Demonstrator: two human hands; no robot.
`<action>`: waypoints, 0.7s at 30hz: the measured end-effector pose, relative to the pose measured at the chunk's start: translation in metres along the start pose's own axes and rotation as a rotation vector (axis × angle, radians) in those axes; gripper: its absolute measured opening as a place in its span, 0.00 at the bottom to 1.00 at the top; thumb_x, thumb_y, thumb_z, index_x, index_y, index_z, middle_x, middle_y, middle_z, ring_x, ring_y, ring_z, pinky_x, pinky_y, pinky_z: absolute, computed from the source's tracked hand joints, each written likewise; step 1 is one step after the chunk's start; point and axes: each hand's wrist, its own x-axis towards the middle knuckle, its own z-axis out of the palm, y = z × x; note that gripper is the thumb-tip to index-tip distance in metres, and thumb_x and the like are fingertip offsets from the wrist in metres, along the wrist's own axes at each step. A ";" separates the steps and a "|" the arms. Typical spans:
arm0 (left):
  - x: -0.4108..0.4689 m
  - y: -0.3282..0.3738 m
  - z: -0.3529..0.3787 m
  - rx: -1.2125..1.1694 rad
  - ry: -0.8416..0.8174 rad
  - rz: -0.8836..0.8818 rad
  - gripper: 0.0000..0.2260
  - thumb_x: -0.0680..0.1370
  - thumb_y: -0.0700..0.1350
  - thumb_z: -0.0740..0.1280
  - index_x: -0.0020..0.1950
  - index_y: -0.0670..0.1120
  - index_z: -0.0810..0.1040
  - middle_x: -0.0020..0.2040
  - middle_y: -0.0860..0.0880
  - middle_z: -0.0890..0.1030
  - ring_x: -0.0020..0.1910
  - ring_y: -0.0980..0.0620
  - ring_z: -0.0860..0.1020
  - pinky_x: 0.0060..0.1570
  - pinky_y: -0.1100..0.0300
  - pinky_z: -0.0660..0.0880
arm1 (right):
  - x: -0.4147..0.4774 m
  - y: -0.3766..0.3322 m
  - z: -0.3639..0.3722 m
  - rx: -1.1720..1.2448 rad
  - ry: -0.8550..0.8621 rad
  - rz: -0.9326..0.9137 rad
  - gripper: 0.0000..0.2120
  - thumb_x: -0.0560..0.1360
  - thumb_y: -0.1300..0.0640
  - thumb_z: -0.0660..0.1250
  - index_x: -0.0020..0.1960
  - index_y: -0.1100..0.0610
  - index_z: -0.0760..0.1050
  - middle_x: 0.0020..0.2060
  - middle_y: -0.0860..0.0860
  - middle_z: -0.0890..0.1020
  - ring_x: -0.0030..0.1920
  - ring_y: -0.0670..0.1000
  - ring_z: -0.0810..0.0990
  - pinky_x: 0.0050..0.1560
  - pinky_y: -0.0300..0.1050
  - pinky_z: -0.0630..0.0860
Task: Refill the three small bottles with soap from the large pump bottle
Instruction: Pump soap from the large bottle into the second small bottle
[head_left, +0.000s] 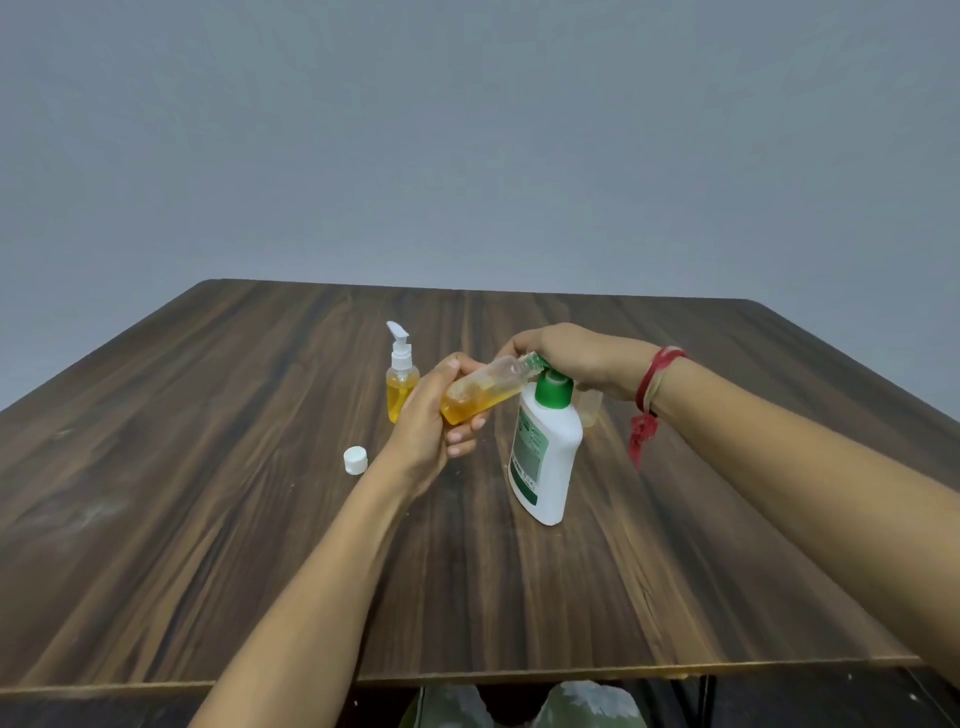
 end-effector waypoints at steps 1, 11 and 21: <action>0.000 0.000 0.000 0.002 0.004 -0.002 0.18 0.84 0.47 0.49 0.40 0.46 0.73 0.25 0.48 0.70 0.19 0.58 0.59 0.18 0.69 0.57 | -0.001 -0.002 -0.001 -0.021 0.003 -0.004 0.15 0.80 0.61 0.53 0.58 0.57 0.77 0.38 0.48 0.76 0.36 0.44 0.72 0.33 0.35 0.67; 0.000 0.001 0.002 -0.014 0.015 -0.016 0.20 0.84 0.51 0.48 0.40 0.45 0.72 0.25 0.48 0.70 0.18 0.58 0.59 0.18 0.69 0.57 | 0.001 -0.006 -0.005 -0.112 -0.021 -0.015 0.15 0.79 0.61 0.53 0.59 0.57 0.76 0.50 0.52 0.77 0.45 0.49 0.74 0.38 0.36 0.69; -0.002 0.003 0.004 0.025 0.014 -0.009 0.17 0.84 0.48 0.49 0.41 0.45 0.72 0.26 0.48 0.71 0.19 0.58 0.59 0.19 0.67 0.55 | 0.004 -0.001 -0.004 0.000 0.002 -0.009 0.16 0.79 0.59 0.53 0.57 0.56 0.78 0.48 0.53 0.79 0.40 0.47 0.75 0.37 0.37 0.69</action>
